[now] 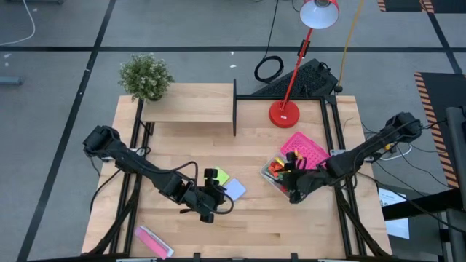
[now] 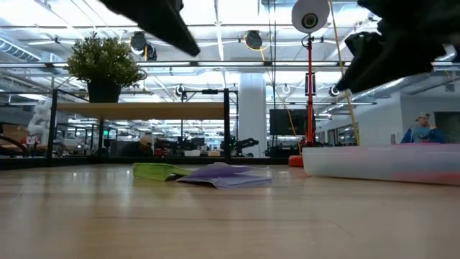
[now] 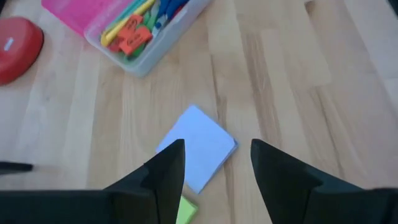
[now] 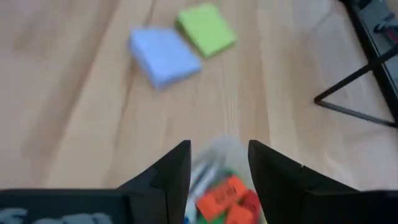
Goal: Pack school essentials
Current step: Put the purple sticky notes into the pink supply box
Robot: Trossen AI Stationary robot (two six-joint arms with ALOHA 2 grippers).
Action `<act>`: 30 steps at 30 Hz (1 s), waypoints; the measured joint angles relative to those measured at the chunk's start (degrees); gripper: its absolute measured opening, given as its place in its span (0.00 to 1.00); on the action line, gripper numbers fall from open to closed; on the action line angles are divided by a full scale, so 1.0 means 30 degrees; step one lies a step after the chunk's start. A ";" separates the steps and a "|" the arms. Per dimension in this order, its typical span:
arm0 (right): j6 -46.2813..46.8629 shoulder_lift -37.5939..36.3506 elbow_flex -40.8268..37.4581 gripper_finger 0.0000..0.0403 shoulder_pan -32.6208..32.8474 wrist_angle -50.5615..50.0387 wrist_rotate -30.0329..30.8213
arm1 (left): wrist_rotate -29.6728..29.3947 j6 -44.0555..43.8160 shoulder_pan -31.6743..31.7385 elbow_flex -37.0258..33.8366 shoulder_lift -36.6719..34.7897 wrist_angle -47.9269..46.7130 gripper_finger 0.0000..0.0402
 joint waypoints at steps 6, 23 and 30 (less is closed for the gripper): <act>0.0886 0.0020 0.0000 0.37 -0.0003 0.2579 0.0000 | 0.0052 -0.1235 -0.0099 -0.1918 0.0003 0.2495 0.46; 0.0422 0.0209 0.0000 0.38 -0.0011 0.2879 0.0007 | -0.2114 0.1338 -0.0608 -0.4260 0.3329 0.8378 0.55; 0.0374 0.0209 0.0000 0.38 -0.0043 0.2889 0.0029 | -0.2335 0.3096 -0.0313 -0.4110 0.4497 0.9370 0.55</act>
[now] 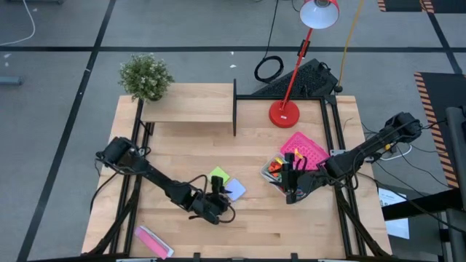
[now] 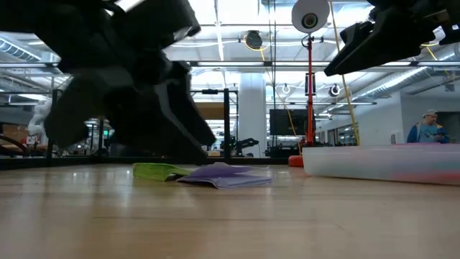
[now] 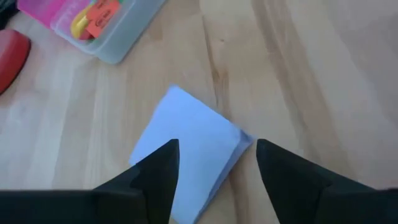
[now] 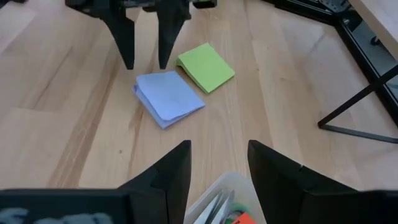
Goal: Pack school essentials
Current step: Put the purple sticky notes into the pink supply box
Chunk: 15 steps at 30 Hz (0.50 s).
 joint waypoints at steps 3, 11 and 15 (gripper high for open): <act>-0.0063 -0.0007 0.0000 0.38 -0.0004 -0.0002 0.0012 | 0.0119 0.0741 0.0109 -0.0035 0.0263 -0.0124 0.50; -0.0064 0.0000 0.0000 0.38 -0.0004 -0.0015 0.0023 | 0.0898 0.1995 0.0545 -0.0006 0.0344 0.0470 0.35; -0.0057 0.0000 0.0000 0.38 -0.0004 -0.0015 0.0029 | 0.1099 0.2551 0.0661 -0.0042 0.0754 0.0745 0.34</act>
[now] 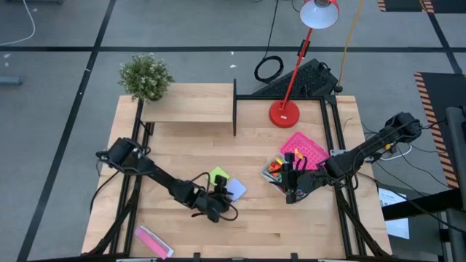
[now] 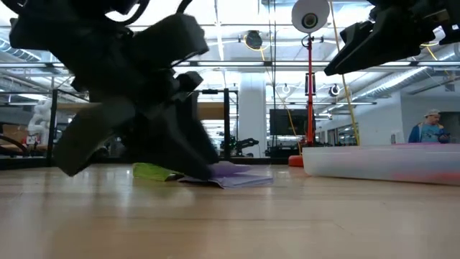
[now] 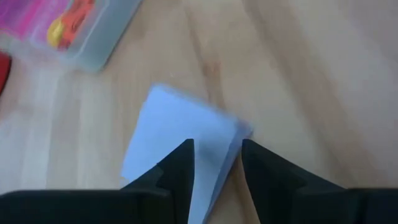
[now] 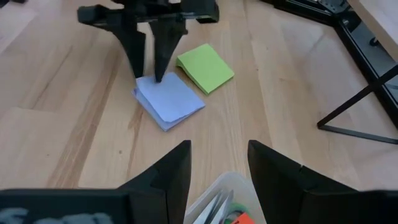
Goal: Pack school essentials
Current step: Put the purple sticky notes into the pink supply box
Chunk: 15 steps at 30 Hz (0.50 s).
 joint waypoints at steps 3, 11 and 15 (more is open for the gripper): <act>0.0015 0.0000 0.0000 0.38 0.0000 0.0000 0.0000 | 0.0247 0.0450 0.0121 0.0038 0.0560 0.0903 0.34; 0.0095 0.0000 0.0007 0.38 0.0000 -0.0089 0.0007 | -0.0389 0.0733 0.0155 0.0028 0.0962 0.1955 0.23; 0.0108 0.0000 0.0007 0.38 0.0000 -0.0002 0.0021 | -0.0473 0.0937 0.0170 0.0028 0.0799 0.2191 0.08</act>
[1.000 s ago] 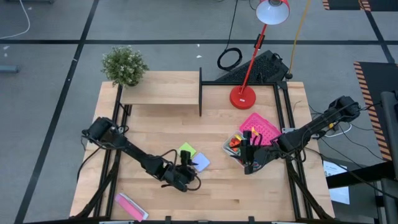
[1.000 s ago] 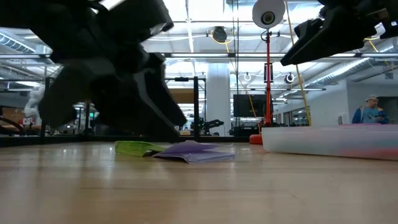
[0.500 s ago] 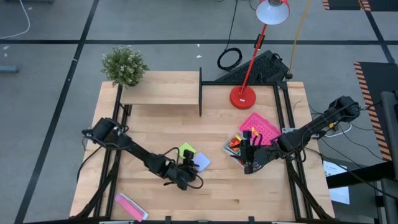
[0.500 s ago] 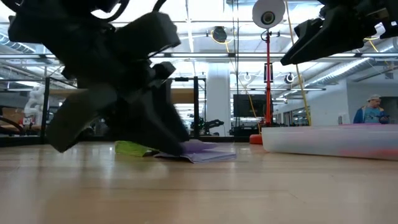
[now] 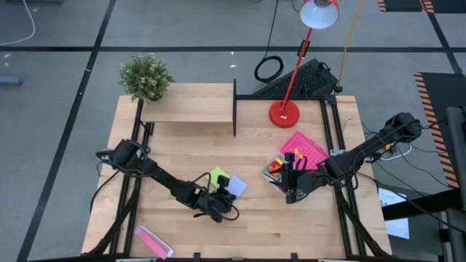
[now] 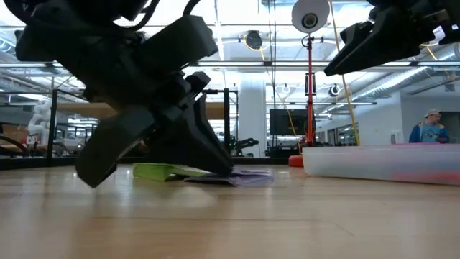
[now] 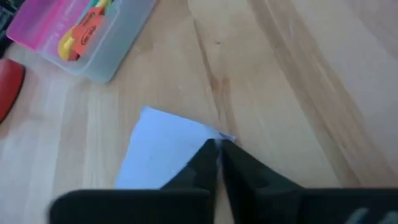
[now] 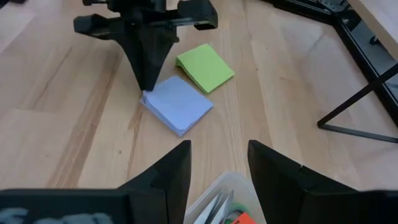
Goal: Pack school essentials
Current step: Put the purple sticky notes into the pink supply box
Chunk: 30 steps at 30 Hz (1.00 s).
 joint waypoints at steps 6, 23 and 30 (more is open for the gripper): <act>0.0018 0.0000 -0.0741 0.38 -0.0007 0.1431 -0.0014 | -0.0026 0.0152 0.0141 0.0000 -0.1006 0.0043 0.02; -0.3004 0.2632 -0.2713 0.43 -0.0007 0.9088 -0.2092 | 0.1950 0.0412 0.0858 0.0004 -0.5557 -0.0178 0.03; -0.4834 0.6737 -0.1290 0.43 0.0044 1.0044 -0.3584 | 0.1105 -0.3178 0.0831 0.0000 -0.5100 -0.1558 0.11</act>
